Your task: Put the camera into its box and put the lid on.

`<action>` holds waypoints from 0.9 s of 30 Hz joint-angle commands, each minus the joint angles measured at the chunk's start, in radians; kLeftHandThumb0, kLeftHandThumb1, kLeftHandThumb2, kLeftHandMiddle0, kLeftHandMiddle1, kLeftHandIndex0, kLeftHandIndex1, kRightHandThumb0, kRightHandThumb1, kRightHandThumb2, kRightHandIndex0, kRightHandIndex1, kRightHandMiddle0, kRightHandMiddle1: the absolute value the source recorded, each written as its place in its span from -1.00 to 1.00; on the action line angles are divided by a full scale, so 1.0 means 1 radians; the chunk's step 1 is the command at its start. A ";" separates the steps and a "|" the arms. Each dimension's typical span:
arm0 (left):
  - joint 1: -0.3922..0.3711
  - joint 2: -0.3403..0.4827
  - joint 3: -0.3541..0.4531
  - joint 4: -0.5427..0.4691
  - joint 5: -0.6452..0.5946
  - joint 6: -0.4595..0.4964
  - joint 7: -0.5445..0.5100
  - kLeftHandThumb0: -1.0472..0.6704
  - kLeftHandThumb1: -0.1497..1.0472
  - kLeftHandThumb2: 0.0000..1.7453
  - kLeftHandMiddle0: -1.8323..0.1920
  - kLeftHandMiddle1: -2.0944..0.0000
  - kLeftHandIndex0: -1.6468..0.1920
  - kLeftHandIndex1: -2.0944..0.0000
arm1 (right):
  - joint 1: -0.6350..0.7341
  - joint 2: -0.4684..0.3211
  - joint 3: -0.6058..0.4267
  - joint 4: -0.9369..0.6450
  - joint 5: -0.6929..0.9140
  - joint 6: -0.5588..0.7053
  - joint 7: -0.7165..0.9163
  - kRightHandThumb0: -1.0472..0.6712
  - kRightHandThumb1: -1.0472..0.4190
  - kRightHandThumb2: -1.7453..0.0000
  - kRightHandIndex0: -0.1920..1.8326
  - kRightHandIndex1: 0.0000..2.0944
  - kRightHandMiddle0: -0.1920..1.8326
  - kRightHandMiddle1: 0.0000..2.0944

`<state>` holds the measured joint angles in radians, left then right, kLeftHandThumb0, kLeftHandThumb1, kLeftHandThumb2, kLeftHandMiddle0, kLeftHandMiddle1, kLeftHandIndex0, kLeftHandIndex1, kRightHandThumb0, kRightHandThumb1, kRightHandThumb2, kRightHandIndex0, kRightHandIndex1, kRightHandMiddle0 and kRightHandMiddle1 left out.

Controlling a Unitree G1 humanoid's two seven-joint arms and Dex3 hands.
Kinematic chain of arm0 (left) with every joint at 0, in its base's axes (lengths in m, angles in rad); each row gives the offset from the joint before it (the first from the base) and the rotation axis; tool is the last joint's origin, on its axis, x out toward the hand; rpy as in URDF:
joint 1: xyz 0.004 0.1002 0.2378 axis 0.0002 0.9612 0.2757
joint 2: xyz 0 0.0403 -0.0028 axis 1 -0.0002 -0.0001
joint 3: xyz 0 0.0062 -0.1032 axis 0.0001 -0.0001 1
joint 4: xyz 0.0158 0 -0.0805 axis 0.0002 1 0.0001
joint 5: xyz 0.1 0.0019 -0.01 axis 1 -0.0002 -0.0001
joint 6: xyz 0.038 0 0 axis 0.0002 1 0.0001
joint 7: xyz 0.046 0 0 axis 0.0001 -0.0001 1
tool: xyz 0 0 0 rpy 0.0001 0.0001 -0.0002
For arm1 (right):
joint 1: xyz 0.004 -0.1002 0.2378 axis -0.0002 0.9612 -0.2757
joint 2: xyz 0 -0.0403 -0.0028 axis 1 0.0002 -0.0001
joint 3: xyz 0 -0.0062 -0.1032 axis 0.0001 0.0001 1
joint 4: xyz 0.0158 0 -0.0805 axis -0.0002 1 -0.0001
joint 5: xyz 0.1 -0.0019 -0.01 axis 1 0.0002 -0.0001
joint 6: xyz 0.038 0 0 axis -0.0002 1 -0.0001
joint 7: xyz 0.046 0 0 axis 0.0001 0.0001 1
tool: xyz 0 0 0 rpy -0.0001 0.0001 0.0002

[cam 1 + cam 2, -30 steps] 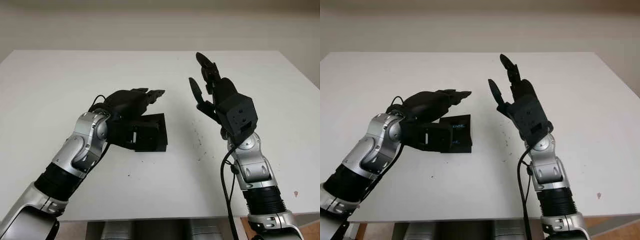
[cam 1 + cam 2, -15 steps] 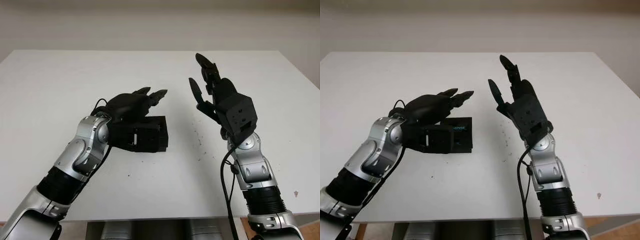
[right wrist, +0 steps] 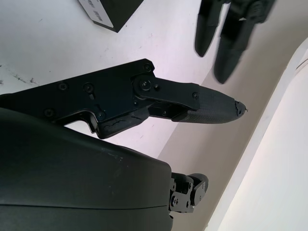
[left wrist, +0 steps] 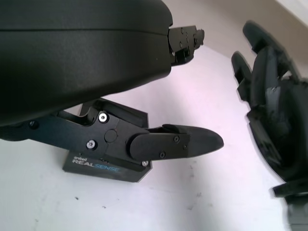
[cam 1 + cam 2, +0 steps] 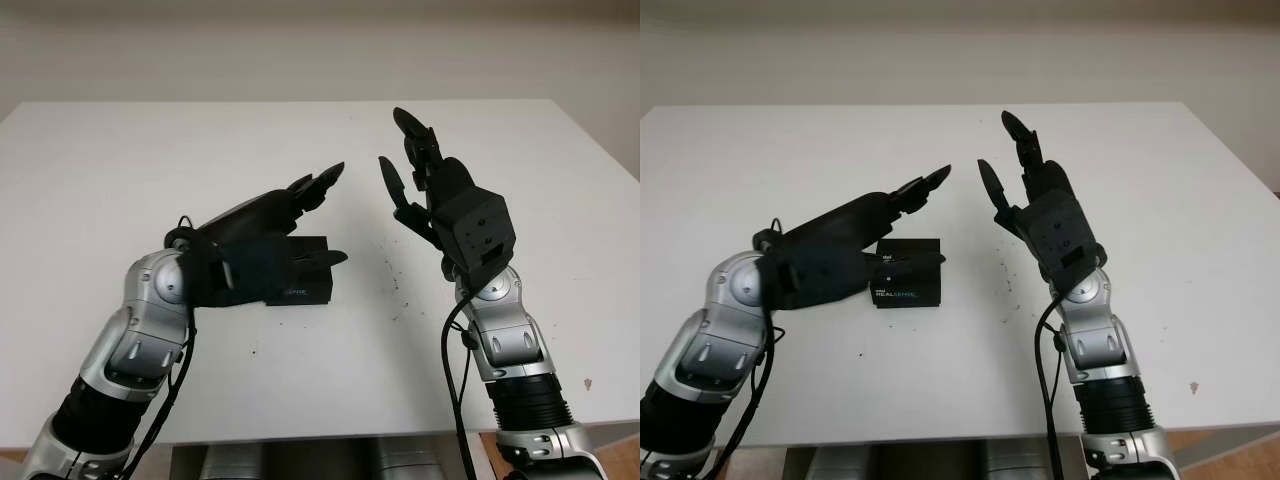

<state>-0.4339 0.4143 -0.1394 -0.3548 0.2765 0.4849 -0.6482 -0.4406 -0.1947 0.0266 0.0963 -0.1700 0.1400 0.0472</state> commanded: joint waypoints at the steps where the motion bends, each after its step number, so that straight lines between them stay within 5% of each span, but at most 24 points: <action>1: 0.016 -0.007 0.046 -0.030 -0.051 0.031 0.005 -0.41 1.00 -0.53 1.00 1.00 1.00 1.00 | -0.008 -0.005 -0.007 -0.021 0.008 -0.008 0.005 -0.65 -1.00 0.33 -0.82 -0.95 -0.96 -0.63; 8: 0.064 -0.087 0.155 0.018 -0.150 0.014 0.196 -0.41 1.00 -0.48 1.00 1.00 1.00 1.00 | -0.007 -0.005 -0.008 -0.027 0.013 -0.001 0.013 -0.69 -1.00 0.34 -0.82 -0.95 -0.94 -0.67; 15: 0.067 -0.281 0.315 0.172 -0.326 -0.106 0.443 -0.48 1.00 -0.37 1.00 1.00 1.00 1.00 | -0.010 0.007 -0.023 -0.020 0.031 0.001 0.000 -0.66 -1.00 0.31 -0.84 -0.96 -0.94 -0.73; 27: 0.004 -0.241 0.389 0.410 -0.440 -0.251 0.482 -0.60 1.00 -0.22 1.00 1.00 1.00 1.00 | -0.003 0.052 -0.043 0.008 0.111 0.050 0.006 -0.81 -1.00 0.25 -1.00 -1.00 -1.00 -0.99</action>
<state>-0.4024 0.1625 0.2440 0.0407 -0.1575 0.2541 -0.1703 -0.4384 -0.1502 -0.0068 0.1005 -0.0684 0.1806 0.0538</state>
